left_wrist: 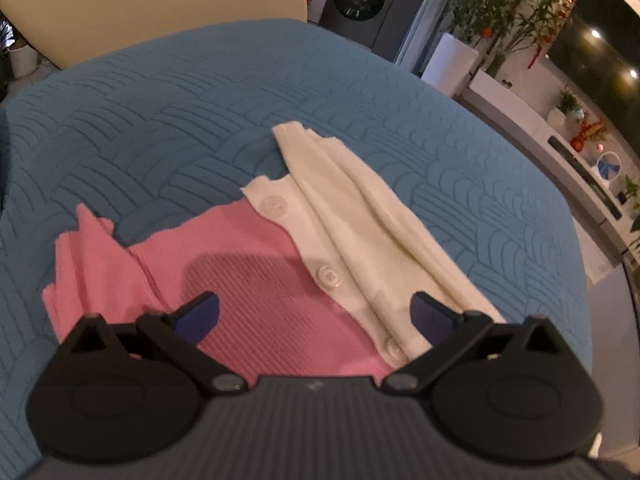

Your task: Fold clothes

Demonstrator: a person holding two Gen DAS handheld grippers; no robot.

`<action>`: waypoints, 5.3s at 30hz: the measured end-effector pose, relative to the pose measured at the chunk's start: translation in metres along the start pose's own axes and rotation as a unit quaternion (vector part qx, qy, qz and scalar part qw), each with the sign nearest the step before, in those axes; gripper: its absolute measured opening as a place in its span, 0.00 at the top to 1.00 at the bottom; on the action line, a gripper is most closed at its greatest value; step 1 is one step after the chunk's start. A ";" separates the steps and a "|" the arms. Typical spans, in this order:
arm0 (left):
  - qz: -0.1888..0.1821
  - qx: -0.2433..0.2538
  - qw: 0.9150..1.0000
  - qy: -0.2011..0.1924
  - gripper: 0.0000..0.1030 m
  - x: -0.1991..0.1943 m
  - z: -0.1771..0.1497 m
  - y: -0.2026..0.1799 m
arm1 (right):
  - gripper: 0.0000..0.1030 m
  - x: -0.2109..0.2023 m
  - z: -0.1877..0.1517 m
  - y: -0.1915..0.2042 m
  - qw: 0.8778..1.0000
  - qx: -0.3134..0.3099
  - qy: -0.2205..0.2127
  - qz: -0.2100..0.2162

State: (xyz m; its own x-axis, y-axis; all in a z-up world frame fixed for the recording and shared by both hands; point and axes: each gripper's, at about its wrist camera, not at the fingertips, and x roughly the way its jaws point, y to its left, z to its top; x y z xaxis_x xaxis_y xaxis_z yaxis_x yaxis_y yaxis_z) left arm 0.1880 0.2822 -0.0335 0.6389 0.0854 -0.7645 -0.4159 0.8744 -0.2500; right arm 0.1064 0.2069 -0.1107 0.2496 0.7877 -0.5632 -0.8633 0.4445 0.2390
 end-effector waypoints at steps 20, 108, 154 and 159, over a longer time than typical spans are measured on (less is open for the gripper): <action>0.035 -0.029 0.997 -0.067 0.00 -0.047 0.028 0.041 | 0.74 -0.029 0.000 -0.014 0.992 -0.044 -0.027 -0.117; -0.095 0.463 0.869 0.147 0.00 -0.029 -0.097 -0.063 | 0.48 -0.125 -0.068 0.067 0.990 -0.042 0.102 -0.089; -0.034 0.490 0.860 0.141 0.00 -0.042 -0.089 -0.036 | 0.77 -0.097 -0.030 0.036 0.980 -0.066 0.081 -0.171; 0.005 0.431 0.894 0.122 0.00 -0.035 -0.062 -0.026 | 0.62 -0.101 -0.034 0.100 0.977 -0.178 0.034 -0.116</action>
State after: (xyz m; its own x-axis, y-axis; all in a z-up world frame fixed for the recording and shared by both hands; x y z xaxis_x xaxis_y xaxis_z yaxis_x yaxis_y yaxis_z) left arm 0.1358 0.2271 -0.0374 0.4337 0.0813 -0.8974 0.2995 0.9263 0.2287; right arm -0.0201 0.1575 -0.0569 0.4382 0.6474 -0.6236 -0.8873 0.4225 -0.1848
